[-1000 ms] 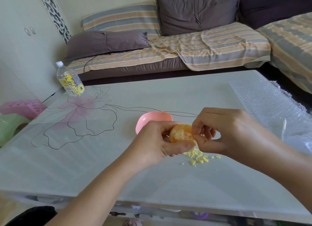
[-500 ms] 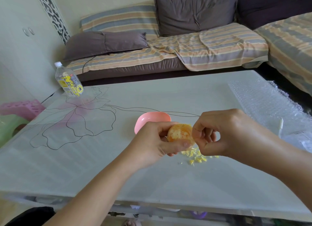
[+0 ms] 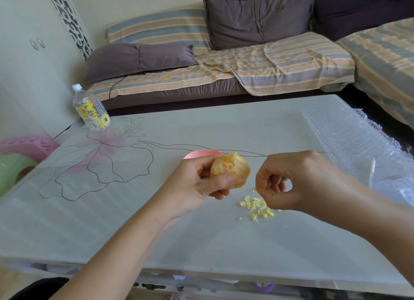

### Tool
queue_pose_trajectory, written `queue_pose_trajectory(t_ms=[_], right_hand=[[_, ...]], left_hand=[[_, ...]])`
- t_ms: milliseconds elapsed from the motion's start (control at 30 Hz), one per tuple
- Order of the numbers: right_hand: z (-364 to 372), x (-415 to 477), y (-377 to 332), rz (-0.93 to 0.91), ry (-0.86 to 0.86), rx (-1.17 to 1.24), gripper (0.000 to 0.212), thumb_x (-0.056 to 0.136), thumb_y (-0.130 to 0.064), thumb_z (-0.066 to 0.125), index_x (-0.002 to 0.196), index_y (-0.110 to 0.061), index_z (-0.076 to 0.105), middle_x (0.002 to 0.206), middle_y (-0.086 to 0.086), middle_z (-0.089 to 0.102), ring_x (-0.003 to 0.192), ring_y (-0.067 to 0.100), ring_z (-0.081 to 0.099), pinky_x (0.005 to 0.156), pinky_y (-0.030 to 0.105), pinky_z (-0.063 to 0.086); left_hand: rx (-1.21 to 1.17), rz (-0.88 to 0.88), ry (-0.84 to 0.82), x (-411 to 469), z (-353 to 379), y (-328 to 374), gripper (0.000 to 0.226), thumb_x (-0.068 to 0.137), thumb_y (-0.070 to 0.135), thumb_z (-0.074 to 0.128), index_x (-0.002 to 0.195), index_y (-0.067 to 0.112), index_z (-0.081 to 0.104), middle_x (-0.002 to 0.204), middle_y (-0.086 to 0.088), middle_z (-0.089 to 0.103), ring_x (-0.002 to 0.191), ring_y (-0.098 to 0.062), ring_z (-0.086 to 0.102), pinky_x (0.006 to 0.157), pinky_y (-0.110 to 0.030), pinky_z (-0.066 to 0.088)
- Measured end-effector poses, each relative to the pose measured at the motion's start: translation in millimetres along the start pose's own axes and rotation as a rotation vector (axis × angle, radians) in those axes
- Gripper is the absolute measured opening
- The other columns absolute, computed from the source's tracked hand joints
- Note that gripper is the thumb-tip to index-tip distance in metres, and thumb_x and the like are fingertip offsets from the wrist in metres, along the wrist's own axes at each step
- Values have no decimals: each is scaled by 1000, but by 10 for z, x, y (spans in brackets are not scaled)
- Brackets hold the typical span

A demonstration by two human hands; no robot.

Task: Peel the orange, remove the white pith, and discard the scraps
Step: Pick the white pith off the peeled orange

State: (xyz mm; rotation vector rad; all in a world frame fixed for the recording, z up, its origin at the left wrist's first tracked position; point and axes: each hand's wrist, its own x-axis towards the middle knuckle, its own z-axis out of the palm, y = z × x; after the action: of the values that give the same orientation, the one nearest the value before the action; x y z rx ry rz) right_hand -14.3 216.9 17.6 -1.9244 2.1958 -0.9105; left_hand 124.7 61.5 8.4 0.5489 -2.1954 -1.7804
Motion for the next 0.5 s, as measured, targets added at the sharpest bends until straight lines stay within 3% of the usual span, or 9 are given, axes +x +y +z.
queue_pose_trajectory(t_ms=[167, 300, 400, 500], right_hand=[[26, 39, 113, 96, 46, 16, 14, 75, -10, 76, 70, -21, 69, 61, -19, 54, 68, -13, 51, 61, 3, 36], [139, 104, 205, 171, 61, -5, 26, 80, -4, 67, 73, -29, 63, 68, -19, 56, 73, -14, 48, 64, 5, 37], [261, 146, 261, 206, 69, -34, 28, 85, -3, 62, 91, -29, 70, 75, -21, 65, 78, -6, 54, 76, 12, 42], [310, 165, 281, 226, 102, -27, 26, 86, -5, 63, 96, -28, 72, 79, -18, 69, 77, -3, 58, 79, 11, 43]], left_hand=[[-15, -19, -20, -3, -43, -47, 49, 61, 31, 78, 104, 10, 67, 82, 1, 64, 66, -11, 59, 63, -20, 51], [-7, -33, -14, -5, -37, -74, 54, 58, 31, 79, 107, 12, 67, 82, 3, 64, 67, -11, 56, 62, -19, 49], [47, -34, 13, -8, -2, -99, 49, 62, 25, 79, 109, 17, 67, 89, 3, 65, 70, -7, 59, 64, -16, 48], [148, -9, 64, -2, 60, -160, 55, 56, 37, 81, 107, 27, 65, 97, 6, 68, 85, -7, 66, 73, -13, 49]])
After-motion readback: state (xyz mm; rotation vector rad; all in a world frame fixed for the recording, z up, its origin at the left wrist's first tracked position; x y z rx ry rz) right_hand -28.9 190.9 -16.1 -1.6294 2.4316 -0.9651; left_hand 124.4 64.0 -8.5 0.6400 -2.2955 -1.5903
